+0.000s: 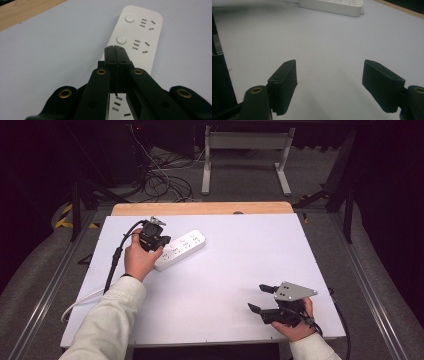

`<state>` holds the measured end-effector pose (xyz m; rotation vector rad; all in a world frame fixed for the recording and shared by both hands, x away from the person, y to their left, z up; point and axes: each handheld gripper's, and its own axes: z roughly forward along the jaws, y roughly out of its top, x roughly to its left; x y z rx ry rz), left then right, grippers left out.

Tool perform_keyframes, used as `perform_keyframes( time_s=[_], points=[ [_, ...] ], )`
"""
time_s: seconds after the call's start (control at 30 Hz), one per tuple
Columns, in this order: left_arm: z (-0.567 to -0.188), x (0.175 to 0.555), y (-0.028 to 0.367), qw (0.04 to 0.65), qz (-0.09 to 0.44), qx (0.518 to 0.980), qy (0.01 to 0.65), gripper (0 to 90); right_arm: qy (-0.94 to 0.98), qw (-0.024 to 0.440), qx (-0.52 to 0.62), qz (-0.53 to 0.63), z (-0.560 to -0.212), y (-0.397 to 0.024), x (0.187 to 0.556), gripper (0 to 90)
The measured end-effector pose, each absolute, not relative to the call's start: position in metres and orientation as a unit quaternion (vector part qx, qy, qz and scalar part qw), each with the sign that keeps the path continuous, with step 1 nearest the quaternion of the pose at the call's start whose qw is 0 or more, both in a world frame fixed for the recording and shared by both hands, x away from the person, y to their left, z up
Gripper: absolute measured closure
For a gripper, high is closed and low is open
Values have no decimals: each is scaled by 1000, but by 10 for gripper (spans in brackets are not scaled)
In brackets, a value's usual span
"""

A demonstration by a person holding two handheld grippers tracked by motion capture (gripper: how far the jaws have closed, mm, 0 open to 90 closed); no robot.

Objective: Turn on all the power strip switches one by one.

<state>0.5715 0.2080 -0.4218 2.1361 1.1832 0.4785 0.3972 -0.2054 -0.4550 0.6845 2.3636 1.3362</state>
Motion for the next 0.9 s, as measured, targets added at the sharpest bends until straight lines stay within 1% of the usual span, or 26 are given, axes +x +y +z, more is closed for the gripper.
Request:
perform_keyframes(
  time_s=[0.2,0.57,0.9],
  points=[
    [-426,578,200,319,177,812,455,900,832,168,240,471,-455,-206,397,290],
    [-438,587,201,305,163,807,478,900,833,167,238,471,-455,-205,397,290],
    [-443,588,199,287,161,812,482,900,833,167,238,471,-455,-205,397,289]
  ],
)
